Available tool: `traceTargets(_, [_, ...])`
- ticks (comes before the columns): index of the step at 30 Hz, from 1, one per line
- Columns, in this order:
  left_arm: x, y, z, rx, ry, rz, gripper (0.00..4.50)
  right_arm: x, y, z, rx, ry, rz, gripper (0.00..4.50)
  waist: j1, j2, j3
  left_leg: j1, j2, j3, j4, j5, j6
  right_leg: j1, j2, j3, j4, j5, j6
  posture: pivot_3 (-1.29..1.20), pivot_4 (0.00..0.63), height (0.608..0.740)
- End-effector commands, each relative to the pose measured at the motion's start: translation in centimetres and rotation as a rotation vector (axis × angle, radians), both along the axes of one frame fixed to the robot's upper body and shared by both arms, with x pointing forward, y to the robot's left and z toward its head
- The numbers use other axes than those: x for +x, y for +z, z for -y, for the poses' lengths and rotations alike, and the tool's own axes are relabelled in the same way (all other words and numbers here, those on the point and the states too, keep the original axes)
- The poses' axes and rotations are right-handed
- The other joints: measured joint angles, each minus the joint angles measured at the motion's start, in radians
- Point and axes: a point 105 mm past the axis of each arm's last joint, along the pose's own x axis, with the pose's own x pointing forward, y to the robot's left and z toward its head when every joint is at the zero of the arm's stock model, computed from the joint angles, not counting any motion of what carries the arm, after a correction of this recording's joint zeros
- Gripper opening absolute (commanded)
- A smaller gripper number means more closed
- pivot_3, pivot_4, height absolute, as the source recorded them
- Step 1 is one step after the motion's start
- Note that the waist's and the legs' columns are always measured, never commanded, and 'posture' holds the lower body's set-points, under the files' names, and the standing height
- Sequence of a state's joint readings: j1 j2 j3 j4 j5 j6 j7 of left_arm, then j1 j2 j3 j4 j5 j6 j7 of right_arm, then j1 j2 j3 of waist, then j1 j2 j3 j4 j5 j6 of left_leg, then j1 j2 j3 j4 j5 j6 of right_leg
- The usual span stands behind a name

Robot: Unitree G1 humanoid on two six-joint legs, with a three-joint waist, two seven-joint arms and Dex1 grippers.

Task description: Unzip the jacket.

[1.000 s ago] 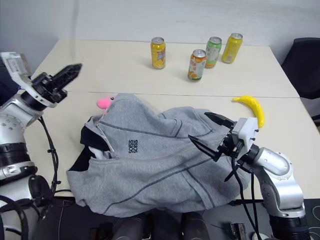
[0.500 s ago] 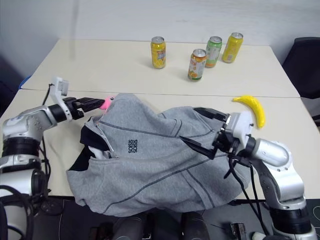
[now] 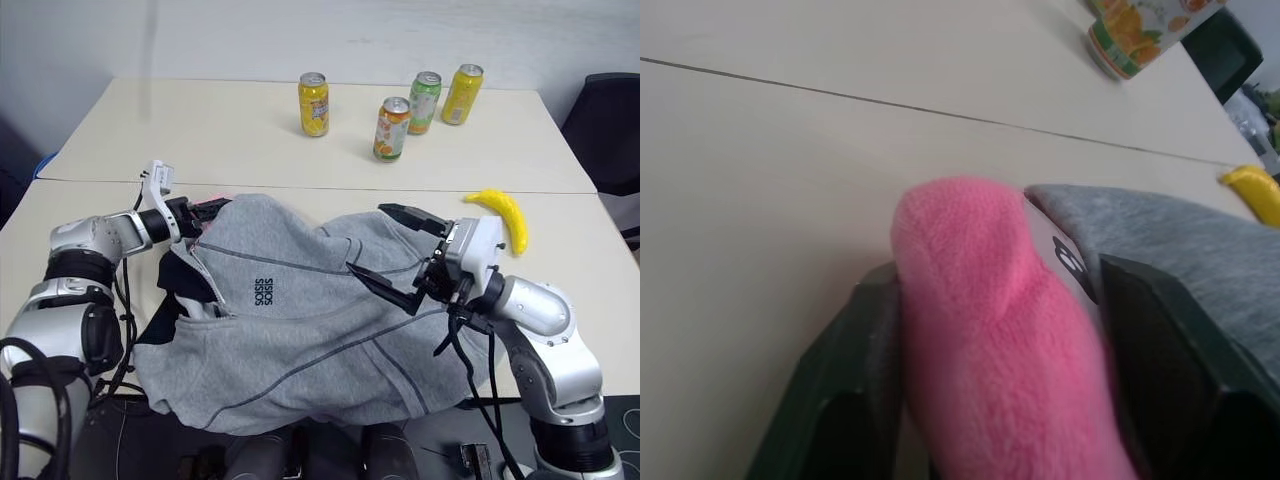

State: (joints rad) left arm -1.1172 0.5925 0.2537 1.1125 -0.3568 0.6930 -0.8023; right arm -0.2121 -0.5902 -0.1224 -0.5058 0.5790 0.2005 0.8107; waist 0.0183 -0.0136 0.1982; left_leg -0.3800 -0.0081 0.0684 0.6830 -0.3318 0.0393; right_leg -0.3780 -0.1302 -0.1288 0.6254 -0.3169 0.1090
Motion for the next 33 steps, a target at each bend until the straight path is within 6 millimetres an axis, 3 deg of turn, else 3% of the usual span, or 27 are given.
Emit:
traceTargets(1, [0.1, 2.9, -1.2, -0.087, 0.042, 0.063, 1.94, -0.7, 0.6, 0.2, 0.004, -0.009, 0.037, 4.5, 0.0, 0.0, 0.0, 0.0, 0.0, 0.0, 0.0, 0.0, 0.0, 0.0, 0.0, 0.0, 0.0, 0.0, 0.0, 0.0, 0.15, 0.74])
traceTargets(5, [0.0, 4.0, -2.4, -0.167, 0.091, 0.087, 1.94, -0.8, 0.2, 0.3, 0.003, -0.016, 0.026, 4.5, -0.002, 0.0, 0.0, 0.0, 0.0, 0.0, 0.0, 0.0, 0.0, 0.0, 0.0, 0.0, 0.0, 0.0, 0.0, 0.0, 0.15, 0.74])
traceTargets(8, [-0.3, 2.9, -2.5, -0.116, 0.083, 0.045, 1.94, -0.7, 0.1, 0.3, 0.004, -0.017, 0.023, 4.5, -0.001, 0.0, 0.0, 0.0, 0.0, 0.0, 0.0, 0.0, 0.0, 0.0, 0.0, 0.0, 0.0, 0.0, 0.0, 0.0, 0.15, 0.74])
traceTargets(14, [-0.1, 2.9, -2.3, -0.201, 0.118, 0.022, 1.94, -0.6, 0.1, 0.3, 0.003, -0.01, 0.019, 4.5, 0.003, 0.0, 0.0, 0.0, 0.0, 0.0, 0.0, 0.0, 0.0, 0.0, 0.0, 0.0, 0.0, 0.0, 0.0, 0.0, 0.15, 0.74])
traceTargets(18, [0.0, 1.9, -3.2, -0.222, 0.182, -0.009, 1.94, -0.6, 0.0, 0.4, 0.002, -0.008, 0.014, 4.5, 0.003, 0.0, 0.0, 0.0, 0.0, 0.0, 0.0, 0.0, 0.0, 0.0, 0.0, 0.0, 0.0, 0.0, 0.0, 0.0, 0.15, 0.74])
traceTargets(21, [-0.4, 1.4, -2.8, -0.224, 0.154, -0.032, 2.49, -0.4, -0.1, 0.5, 0.003, -0.014, 0.012, 4.5, 0.0, 0.0, 0.0, 0.0, 0.0, 0.0, 0.0, 0.0, 0.0, 0.0, 0.0, 0.0, 0.0, 0.0, 0.0, 0.0, 0.15, 0.74])
traceTargets(24, [-0.5, 1.1, -2.9, -0.235, 0.166, -0.042, 3.33, -0.4, -0.2, 0.6, 0.002, -0.017, 0.01, 4.5, 0.0, 0.0, 0.0, 0.0, 0.0, -0.001, 0.0, 0.0, 0.0, 0.0, 0.0, 0.0, 0.0, 0.0, 0.0, 0.0, 0.15, 0.74])
traceTargets(26, [-0.5, 0.6, -3.0, -0.232, 0.181, -0.056, 3.33, -0.3, -0.2, 0.6, 0.002, -0.02, 0.009, 4.5, 0.001, 0.0, 0.0, 0.0, 0.0, 0.0, 0.0, 0.0, 0.0, 0.0, 0.0, 0.0, 0.0, 0.0, 0.0, 0.0, 0.15, 0.74])
traceTargets(29, [-0.2, 0.4, -3.9, -0.259, 0.25, -0.058, 2.73, -0.2, -0.2, 0.7, 0.003, -0.025, 0.008, 4.5, 0.002, 0.0, 0.0, 0.0, 0.0, 0.0, 0.0, 0.0, 0.0, 0.0, 0.0, 0.0, 0.0, 0.0, 0.0, 0.0, 0.15, 0.74])
traceTargets(33, [-0.2, 0.4, -4.2, -0.296, 0.275, -0.062, 1.47, -0.2, -0.4, 0.9, 0.0, -0.032, 0.004, 4.5, 0.002, 0.0, 0.0, 0.0, 0.0, -0.001, 0.0, 0.0, 0.0, 0.0, -0.001, 0.0, 0.0, 0.0, 0.0, 0.0, 0.15, 0.74])
